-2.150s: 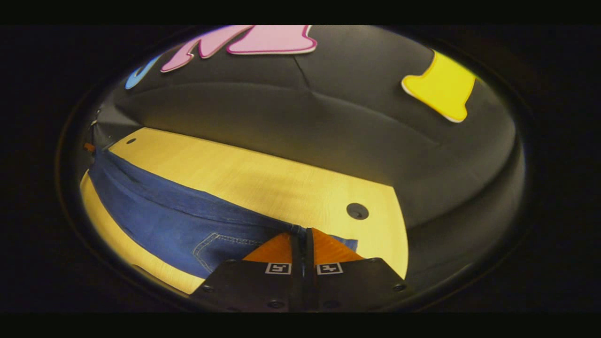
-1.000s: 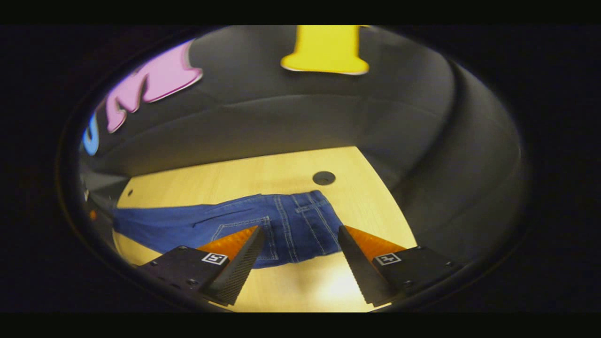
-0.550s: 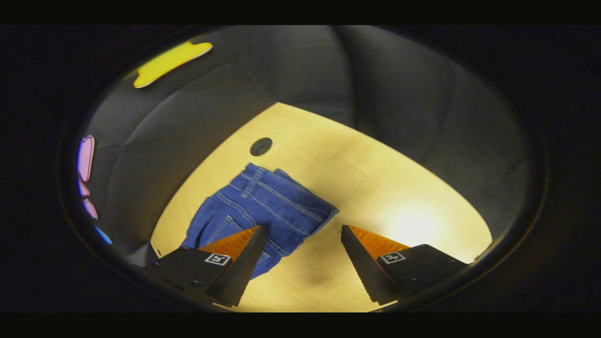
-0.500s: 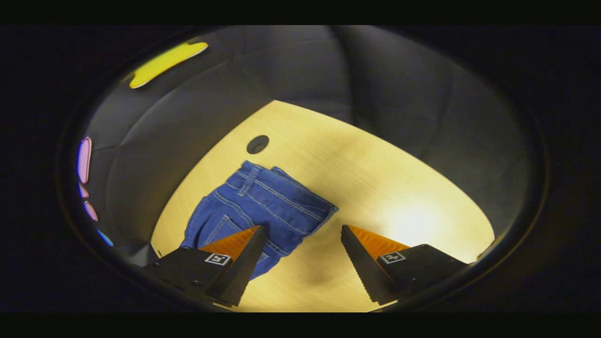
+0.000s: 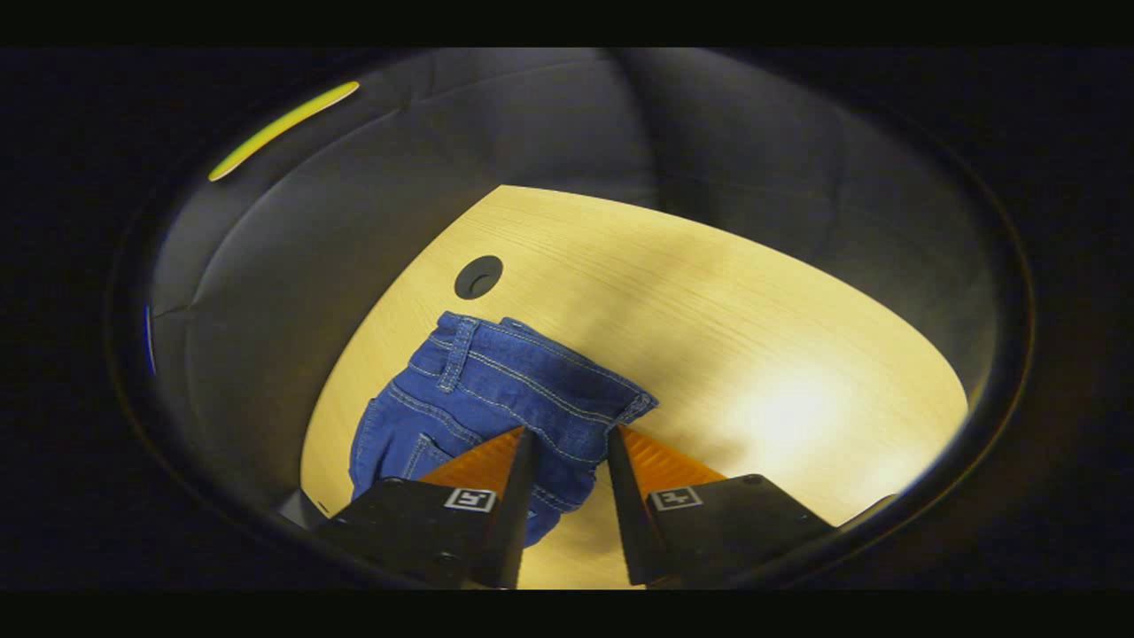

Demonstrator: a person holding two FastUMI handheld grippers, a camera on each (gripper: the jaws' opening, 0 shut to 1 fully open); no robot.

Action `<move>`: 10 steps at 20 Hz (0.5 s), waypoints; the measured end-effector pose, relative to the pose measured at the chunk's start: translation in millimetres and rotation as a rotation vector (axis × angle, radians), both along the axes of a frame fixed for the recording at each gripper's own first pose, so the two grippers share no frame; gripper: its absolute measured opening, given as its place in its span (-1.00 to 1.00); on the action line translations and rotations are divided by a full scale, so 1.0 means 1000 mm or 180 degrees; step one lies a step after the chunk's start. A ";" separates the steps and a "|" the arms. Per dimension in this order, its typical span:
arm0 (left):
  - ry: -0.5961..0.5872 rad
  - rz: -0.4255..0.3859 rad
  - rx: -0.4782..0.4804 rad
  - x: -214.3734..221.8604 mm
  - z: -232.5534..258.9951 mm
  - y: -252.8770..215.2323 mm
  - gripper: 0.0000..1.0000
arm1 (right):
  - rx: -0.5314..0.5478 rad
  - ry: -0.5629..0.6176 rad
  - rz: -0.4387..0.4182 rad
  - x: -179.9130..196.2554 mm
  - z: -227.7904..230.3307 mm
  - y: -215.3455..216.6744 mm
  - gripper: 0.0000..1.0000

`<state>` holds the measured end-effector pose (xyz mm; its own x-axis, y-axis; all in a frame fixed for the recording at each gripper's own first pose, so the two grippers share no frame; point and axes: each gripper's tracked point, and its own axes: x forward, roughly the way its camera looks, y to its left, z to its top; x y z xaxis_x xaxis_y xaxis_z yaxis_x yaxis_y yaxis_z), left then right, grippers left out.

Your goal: Grasp the waist and the cuffs of the jeans and fold them to make the two legs overlap; first hold the waist and fold one-third of the jeans toward the cuffs, then hold the cuffs and fold the remaining one-third in the same direction to finish folding.

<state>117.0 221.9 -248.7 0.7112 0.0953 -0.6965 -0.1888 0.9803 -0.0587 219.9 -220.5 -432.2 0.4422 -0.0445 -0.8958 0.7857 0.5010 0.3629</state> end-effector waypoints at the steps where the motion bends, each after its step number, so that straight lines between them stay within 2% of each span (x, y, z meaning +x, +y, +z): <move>1: 0.0014 -0.0041 -0.0012 0.000 -0.002 -0.004 0.96 | 0.0005 -0.0037 0.0074 0.001 -0.001 0.001 -0.53; 3: 0.0040 -0.0109 -0.0027 0.003 -0.006 -0.016 0.93 | -0.0063 -0.0086 0.0137 0.001 0.003 0.002 -0.58; 4: 0.0054 -0.0144 -0.0033 0.005 -0.007 -0.022 0.93 | -0.0130 -0.0130 0.0165 0.001 0.007 0.000 -0.47; 5: 0.0062 -0.0174 -0.0042 0.008 -0.010 -0.026 0.94 | -0.0185 -0.0183 0.0200 0.004 0.008 0.000 -0.70; 6: 0.0071 -0.0203 -0.0055 0.010 -0.010 -0.028 0.94 | -0.0277 -0.0234 0.0230 0.004 0.014 -0.001 -0.81; 9: 0.0051 -0.0229 -0.0135 0.014 -0.010 -0.031 0.94 | -0.0453 -0.0429 0.0315 0.010 0.040 0.001 -0.82; 10: 0.0040 -0.0218 -0.0164 0.017 -0.009 -0.031 0.94 | -0.0535 -0.0479 0.0373 0.010 0.048 0.002 -0.94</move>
<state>133.9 191.3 -257.2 0.7061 0.0105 -0.7081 -0.1225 0.9866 -0.1075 229.7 -218.2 -384.4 0.5810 -0.1278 -0.8038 0.6620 0.6487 0.3754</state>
